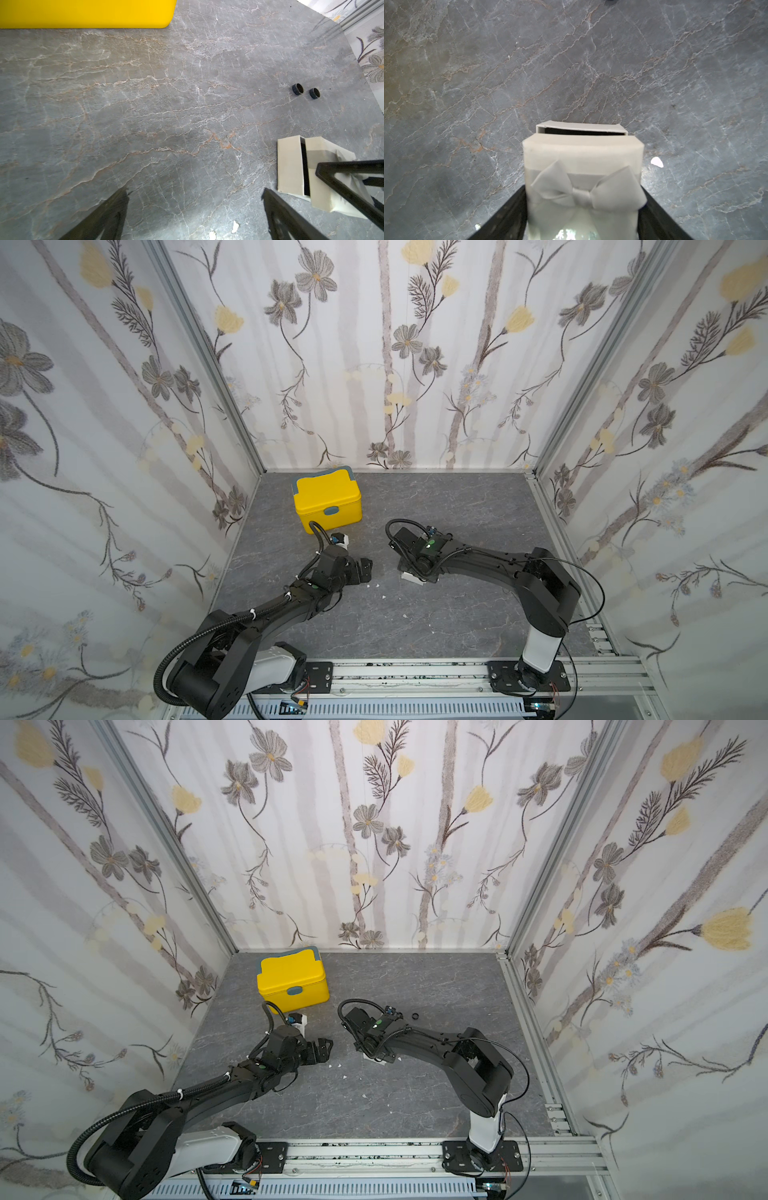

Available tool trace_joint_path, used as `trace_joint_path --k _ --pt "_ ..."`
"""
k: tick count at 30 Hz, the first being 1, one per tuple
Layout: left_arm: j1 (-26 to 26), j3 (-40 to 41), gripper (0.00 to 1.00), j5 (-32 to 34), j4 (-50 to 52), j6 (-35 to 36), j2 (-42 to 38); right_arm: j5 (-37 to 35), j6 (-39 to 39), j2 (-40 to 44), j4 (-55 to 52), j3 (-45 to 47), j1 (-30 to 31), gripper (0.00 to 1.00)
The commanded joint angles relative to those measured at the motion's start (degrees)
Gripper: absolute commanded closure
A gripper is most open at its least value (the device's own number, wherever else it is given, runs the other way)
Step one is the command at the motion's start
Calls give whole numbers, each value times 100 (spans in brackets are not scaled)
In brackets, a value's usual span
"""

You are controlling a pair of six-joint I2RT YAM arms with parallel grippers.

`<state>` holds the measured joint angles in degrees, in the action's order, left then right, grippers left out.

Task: Take the rings out of the lift-off lid box
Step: Close the lid on the jewelry box.

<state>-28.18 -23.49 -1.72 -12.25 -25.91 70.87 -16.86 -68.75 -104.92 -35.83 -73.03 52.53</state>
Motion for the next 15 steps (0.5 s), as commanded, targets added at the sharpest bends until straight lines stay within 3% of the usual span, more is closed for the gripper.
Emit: trace_joint_path --k 1,15 --pt "6 36 0 -43 -152 -54 -34 -130 -158 -11 5 -18 -1 24" --pt "6 109 0 -139 -250 -69 -109 -181 -261 -84 33 -78 -32 23"
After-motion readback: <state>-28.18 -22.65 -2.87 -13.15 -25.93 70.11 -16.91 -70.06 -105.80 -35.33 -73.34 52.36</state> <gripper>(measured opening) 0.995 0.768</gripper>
